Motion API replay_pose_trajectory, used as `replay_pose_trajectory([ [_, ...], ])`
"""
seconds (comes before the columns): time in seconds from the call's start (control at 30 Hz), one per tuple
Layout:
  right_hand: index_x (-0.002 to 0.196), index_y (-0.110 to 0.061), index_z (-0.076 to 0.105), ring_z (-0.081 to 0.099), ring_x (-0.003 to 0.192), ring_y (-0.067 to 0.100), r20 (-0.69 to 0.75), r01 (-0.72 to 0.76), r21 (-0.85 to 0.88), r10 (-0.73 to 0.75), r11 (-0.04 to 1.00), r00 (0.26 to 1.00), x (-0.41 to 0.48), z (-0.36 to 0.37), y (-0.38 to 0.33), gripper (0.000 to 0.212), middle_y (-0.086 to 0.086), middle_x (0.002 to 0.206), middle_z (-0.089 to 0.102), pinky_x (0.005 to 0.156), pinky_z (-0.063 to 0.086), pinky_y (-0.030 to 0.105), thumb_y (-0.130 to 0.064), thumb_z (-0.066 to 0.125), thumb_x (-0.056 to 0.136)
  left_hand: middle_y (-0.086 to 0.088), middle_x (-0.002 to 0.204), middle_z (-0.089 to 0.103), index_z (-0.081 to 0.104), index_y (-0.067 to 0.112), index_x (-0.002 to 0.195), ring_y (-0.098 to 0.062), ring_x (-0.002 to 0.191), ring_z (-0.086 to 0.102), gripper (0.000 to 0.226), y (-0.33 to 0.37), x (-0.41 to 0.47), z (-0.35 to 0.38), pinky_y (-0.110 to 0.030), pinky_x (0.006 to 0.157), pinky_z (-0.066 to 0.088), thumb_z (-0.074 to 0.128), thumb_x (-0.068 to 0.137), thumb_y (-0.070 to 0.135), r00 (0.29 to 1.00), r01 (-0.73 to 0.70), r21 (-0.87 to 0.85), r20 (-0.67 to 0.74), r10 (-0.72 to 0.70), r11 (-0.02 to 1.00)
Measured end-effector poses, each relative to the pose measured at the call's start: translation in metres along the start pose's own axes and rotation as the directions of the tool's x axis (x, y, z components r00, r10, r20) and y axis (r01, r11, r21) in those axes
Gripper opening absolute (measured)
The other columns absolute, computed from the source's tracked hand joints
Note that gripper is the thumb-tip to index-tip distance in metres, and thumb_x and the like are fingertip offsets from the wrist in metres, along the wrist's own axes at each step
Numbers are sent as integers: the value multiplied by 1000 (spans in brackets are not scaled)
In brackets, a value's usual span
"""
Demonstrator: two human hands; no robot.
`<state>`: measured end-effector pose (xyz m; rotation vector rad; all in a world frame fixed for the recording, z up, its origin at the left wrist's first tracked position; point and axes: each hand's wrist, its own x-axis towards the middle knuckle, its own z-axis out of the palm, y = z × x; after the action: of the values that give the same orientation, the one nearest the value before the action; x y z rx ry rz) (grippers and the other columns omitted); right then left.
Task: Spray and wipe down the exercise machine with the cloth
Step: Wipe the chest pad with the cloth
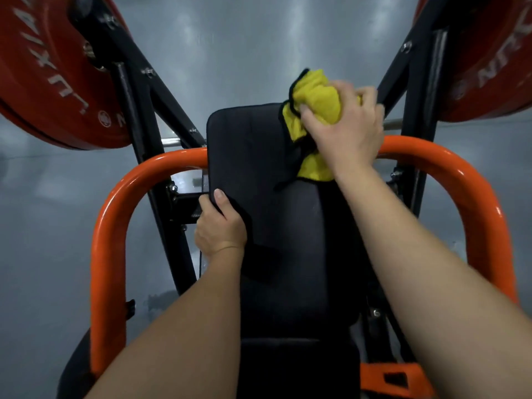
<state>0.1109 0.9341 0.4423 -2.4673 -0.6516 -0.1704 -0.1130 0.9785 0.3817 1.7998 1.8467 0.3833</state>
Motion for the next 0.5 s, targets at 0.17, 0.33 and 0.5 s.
replay_pose_trajectory([
  [0.17,116,-36,70,58,95,33,-110,183,-52,-188,982,976,-40,4,10,48,2,119,63,74,45,42,-61,67,74,-21,114,69,53,11,128,-43,107,61,51,0,-1,0,-39,78,30,25,109,50,1000,-7,5,-3,7,1000],
  [0.33,111,-30,72,56,83,34,-55,225,-59,-228,973,972,-134,1,26,50,6,112,64,66,45,46,-59,70,70,-21,117,67,51,11,129,-43,110,61,54,-1,1,0,-41,79,31,22,109,53,999,-42,29,19,41,999],
  [0.5,109,-29,72,55,79,32,19,261,-35,-261,965,965,-222,-15,47,52,6,109,64,64,46,44,-62,73,69,-25,124,64,46,9,129,-44,116,59,58,-3,2,-10,-45,89,39,20,108,56,988,-69,-19,138,71,997],
])
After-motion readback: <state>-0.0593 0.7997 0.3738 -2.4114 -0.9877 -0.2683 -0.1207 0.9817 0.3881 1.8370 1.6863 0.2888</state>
